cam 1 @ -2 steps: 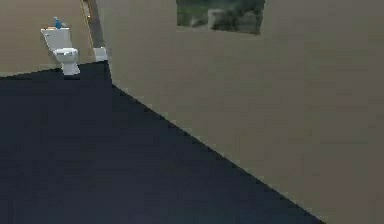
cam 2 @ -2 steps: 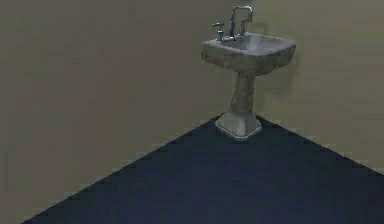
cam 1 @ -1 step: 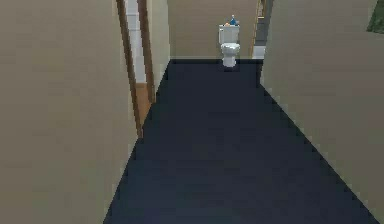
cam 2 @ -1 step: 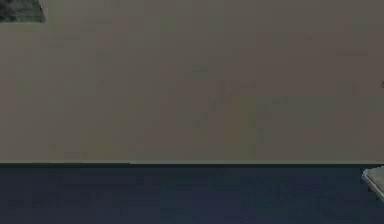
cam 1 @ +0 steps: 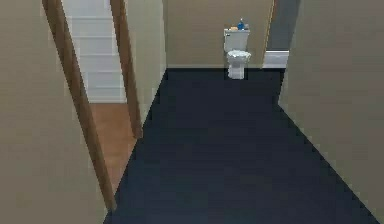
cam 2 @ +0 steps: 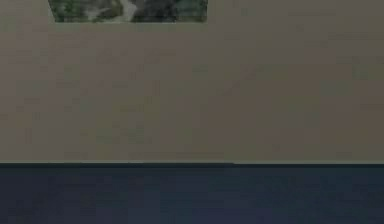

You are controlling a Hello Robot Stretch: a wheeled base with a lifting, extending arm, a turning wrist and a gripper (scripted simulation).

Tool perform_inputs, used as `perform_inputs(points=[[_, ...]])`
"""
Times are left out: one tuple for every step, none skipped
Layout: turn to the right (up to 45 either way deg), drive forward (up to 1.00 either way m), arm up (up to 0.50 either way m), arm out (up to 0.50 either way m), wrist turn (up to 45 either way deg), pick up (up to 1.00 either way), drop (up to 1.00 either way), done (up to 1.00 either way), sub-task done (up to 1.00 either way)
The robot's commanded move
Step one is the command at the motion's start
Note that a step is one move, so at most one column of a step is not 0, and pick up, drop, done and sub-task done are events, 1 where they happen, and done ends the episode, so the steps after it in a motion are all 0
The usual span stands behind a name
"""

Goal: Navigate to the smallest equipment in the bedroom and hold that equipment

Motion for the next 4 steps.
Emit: perform_inputs(points=[[0.0, 1.00, 0.00, 0.00, 0.0, 0.00, 0.00, 0.00, 0.00], [-9.0, 0.00, 0.00, 0.00, 0.0, 0.00, 0.00, 0.00, 0.00], [0.0, 0.35, 0.00, 0.00, 0.0, 0.00, 0.00, 0.00, 0.00], [-45.0, 0.00, 0.00, 0.00, 0.0, 0.00, 0.00, 0.00, 0.00]])
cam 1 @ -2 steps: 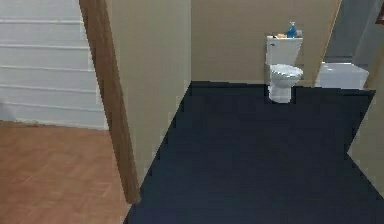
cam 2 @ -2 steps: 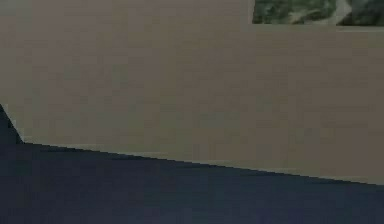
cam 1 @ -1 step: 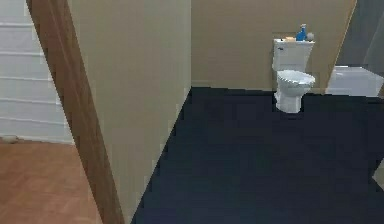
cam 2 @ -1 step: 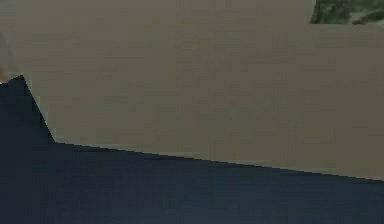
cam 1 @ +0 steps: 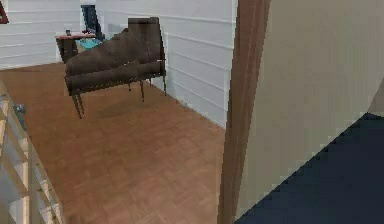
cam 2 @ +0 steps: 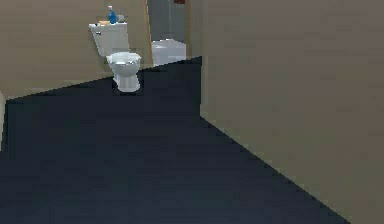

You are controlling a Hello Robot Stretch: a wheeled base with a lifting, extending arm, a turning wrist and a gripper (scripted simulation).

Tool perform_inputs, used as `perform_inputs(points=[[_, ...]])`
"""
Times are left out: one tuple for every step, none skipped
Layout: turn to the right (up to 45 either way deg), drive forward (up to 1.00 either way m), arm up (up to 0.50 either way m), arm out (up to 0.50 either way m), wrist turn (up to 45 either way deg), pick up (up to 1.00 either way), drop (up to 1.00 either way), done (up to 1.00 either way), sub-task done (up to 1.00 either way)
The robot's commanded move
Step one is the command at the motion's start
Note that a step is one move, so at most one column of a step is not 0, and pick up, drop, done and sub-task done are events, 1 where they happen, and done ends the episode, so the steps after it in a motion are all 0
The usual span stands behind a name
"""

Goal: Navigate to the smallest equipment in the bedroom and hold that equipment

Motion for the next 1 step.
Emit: perform_inputs(points=[[-9.0, 0.00, 0.00, 0.00, 0.0, 0.00, 0.00, 0.00, 0.00]])
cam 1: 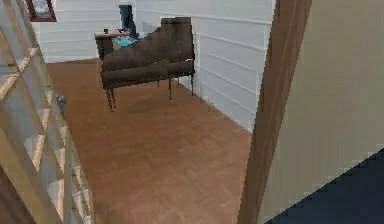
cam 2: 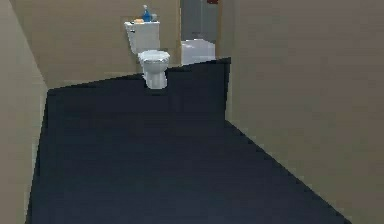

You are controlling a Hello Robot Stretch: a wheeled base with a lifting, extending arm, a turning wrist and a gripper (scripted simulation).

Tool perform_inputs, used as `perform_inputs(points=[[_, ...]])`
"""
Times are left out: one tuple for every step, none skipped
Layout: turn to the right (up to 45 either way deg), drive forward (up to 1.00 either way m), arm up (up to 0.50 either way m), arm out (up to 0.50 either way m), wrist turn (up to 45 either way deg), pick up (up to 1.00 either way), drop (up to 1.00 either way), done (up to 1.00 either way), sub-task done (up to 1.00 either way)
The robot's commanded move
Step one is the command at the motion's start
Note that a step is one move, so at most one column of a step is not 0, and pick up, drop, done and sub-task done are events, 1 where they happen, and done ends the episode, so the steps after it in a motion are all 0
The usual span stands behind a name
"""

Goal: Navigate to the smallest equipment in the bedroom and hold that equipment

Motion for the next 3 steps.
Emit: perform_inputs(points=[[0.0, 0.35, 0.00, 0.00, 0.0, 0.00, 0.00, 0.00, 0.00], [-12.0, 0.00, 0.00, 0.00, 0.0, 0.00, 0.00, 0.00, 0.00], [0.0, 0.10, 0.00, 0.00, 0.0, 0.00, 0.00, 0.00, 0.00]])
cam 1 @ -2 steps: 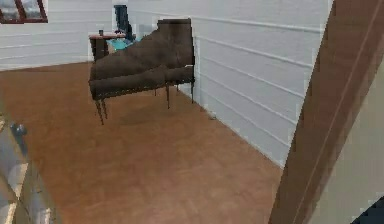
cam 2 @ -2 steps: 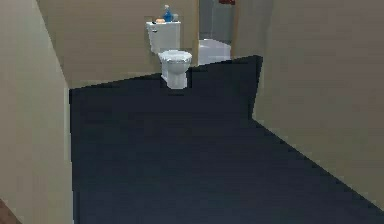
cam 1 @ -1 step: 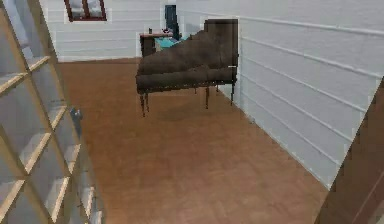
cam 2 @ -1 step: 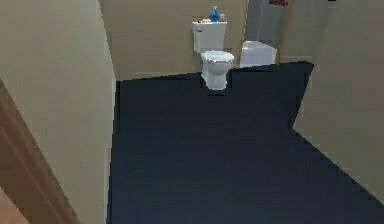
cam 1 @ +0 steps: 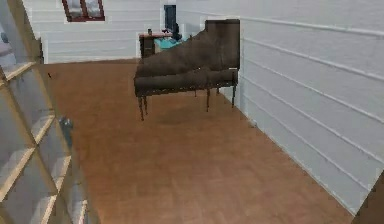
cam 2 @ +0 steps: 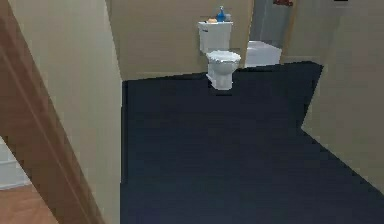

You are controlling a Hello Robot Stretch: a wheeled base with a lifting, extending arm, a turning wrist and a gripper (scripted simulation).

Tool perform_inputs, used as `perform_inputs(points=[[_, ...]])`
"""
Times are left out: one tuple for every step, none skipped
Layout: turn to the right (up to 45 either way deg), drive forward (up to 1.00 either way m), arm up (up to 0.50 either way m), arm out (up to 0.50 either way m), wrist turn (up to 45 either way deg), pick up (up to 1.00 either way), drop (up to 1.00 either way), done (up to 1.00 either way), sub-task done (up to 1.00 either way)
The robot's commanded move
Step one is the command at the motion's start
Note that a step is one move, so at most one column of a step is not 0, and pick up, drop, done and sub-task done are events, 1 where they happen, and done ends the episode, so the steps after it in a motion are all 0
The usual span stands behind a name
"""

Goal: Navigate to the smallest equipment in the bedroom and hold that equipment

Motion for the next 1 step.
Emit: perform_inputs(points=[[-15.0, 0.00, 0.00, 0.00, 0.0, 0.00, 0.00, 0.00, 0.00]])
